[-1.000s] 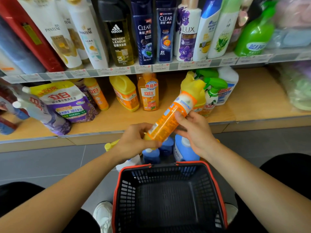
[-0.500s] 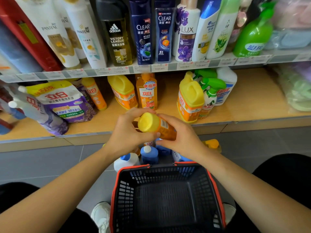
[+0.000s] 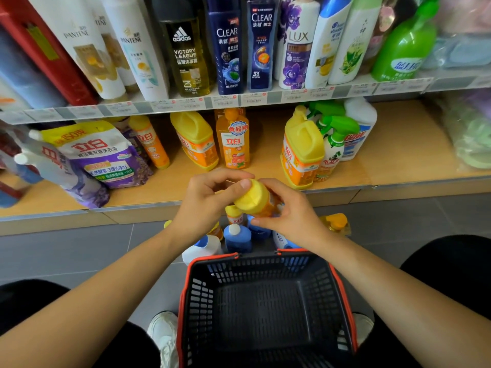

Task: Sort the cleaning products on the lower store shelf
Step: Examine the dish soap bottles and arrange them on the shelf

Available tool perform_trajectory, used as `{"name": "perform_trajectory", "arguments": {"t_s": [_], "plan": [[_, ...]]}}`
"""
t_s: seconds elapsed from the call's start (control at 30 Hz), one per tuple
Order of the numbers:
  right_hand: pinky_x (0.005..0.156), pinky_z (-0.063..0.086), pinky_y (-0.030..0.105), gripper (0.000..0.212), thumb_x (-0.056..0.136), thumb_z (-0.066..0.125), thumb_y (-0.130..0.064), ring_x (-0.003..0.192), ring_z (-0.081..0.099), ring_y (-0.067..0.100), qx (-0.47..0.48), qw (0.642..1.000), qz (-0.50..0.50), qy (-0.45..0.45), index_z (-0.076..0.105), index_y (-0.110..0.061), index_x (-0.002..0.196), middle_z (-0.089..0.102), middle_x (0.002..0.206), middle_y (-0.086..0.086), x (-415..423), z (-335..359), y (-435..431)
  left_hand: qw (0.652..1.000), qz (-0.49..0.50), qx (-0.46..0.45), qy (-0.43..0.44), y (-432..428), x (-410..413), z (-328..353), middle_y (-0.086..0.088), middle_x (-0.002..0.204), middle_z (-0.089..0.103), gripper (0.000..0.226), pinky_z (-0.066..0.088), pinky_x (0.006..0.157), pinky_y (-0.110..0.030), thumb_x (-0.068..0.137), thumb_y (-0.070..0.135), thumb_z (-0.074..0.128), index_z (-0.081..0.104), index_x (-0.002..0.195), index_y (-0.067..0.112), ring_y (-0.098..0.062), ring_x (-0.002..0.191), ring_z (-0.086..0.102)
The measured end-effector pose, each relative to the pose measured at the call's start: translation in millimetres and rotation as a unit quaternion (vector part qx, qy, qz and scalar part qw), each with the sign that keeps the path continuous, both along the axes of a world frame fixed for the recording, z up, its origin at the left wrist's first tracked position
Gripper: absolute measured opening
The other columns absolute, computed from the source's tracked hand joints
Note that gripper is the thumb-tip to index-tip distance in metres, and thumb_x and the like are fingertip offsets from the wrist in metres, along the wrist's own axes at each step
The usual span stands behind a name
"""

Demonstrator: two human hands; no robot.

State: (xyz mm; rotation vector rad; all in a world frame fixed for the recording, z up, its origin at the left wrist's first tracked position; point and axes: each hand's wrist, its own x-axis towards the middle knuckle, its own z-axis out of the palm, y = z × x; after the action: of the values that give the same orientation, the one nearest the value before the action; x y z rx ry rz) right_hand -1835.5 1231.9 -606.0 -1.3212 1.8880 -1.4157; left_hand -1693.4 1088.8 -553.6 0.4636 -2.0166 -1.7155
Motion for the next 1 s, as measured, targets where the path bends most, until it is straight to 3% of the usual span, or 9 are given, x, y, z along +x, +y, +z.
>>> {"name": "perform_trajectory", "arguments": {"t_s": [0.23,0.37,0.5,0.6,0.67,0.8,0.87,0.93,1.0], "plan": [[0.090,0.051,0.024,0.062,0.073,0.085,-0.038,0.113,0.063,0.012,0.004,1.000,0.002,-0.019,0.056,-0.040,0.128,0.067,0.117,-0.016,2,2,-1,0.991,-0.061,-0.115,0.022,3,4,7,-0.005,0.125,0.068,0.036,0.058,0.079,-0.027,0.087,0.018,0.071,0.070,0.123,0.010,-0.018,0.118,0.064],[0.086,0.048,0.019,0.062,0.074,0.088,-0.022,0.107,0.064,0.009,0.012,0.999,0.005,-0.037,0.059,-0.029,0.129,0.069,0.112,-0.012,2,-3,-1,0.976,-0.070,-0.200,0.042,4,9,7,-0.010,0.137,0.063,0.036,0.060,0.089,-0.037,0.087,0.012,0.072,0.070,0.121,0.001,-0.017,0.127,0.060],[0.085,0.048,0.016,0.059,0.077,0.087,-0.012,0.106,0.065,0.007,0.001,0.996,0.019,-0.085,0.060,-0.018,0.129,0.070,0.112,-0.007,5,-3,-1,0.942,-0.009,-0.318,0.103,4,9,4,-0.017,0.121,0.071,0.029,0.058,0.092,-0.047,0.076,0.004,0.084,0.077,0.102,-0.004,-0.026,0.116,0.068],[0.089,0.052,0.026,0.061,0.078,0.086,-0.013,0.111,0.063,0.013,0.000,0.996,0.015,-0.088,0.059,-0.014,0.132,0.066,0.116,-0.002,6,-1,-3,0.925,0.052,-0.352,0.134,2,10,-2,-0.016,0.104,0.076,0.025,0.060,0.088,-0.048,0.069,0.002,0.090,0.079,0.090,-0.003,-0.028,0.107,0.072],[0.093,0.052,0.034,0.063,0.074,0.088,-0.013,0.112,0.060,0.017,0.005,0.998,0.000,-0.066,0.061,-0.015,0.131,0.060,0.114,0.000,7,-2,-5,0.931,0.081,-0.332,0.130,2,10,-6,-0.014,0.098,0.077,0.021,0.061,0.083,-0.043,0.069,0.007,0.090,0.079,0.086,-0.001,-0.024,0.101,0.074],[0.084,0.049,0.026,0.053,0.073,0.090,-0.021,0.099,0.062,0.004,0.018,0.998,-0.004,-0.057,0.063,-0.026,0.119,0.065,0.107,-0.007,4,-1,-9,0.966,0.118,-0.213,0.086,-7,11,-11,0.000,0.098,0.076,0.012,0.062,0.065,-0.045,0.086,0.015,0.080,0.079,0.098,0.010,-0.019,0.085,0.075],[0.087,0.056,0.038,0.053,0.075,0.088,-0.022,0.101,0.066,0.008,0.020,0.996,-0.014,-0.086,0.061,-0.024,0.121,0.070,0.109,-0.005,1,0,-12,0.975,0.141,-0.167,0.036,-17,17,-17,0.007,0.097,0.075,0.011,0.061,0.061,-0.049,0.092,0.019,0.075,0.077,0.103,0.019,-0.020,0.078,0.075],[0.094,0.056,0.047,0.068,0.077,0.087,-0.018,0.109,0.067,0.017,0.000,0.993,-0.024,-0.118,0.052,-0.028,0.135,0.069,0.119,-0.001,-2,3,-16,0.979,0.116,-0.155,-0.067,-27,22,-26,0.012,0.099,0.075,0.013,0.061,0.073,-0.049,0.091,0.023,0.075,0.077,0.104,0.024,-0.014,0.084,0.073],[0.095,0.057,0.040,0.093,0.079,0.085,-0.014,0.115,0.065,0.018,-0.040,0.987,-0.024,-0.152,0.033,-0.048,0.147,0.062,0.133,0.001,-3,7,-20,0.973,0.035,-0.141,-0.182,-29,27,-38,0.010,0.107,0.075,0.026,0.056,0.091,-0.046,0.088,0.026,0.078,0.075,0.113,0.021,-0.008,0.097,0.070]]}}
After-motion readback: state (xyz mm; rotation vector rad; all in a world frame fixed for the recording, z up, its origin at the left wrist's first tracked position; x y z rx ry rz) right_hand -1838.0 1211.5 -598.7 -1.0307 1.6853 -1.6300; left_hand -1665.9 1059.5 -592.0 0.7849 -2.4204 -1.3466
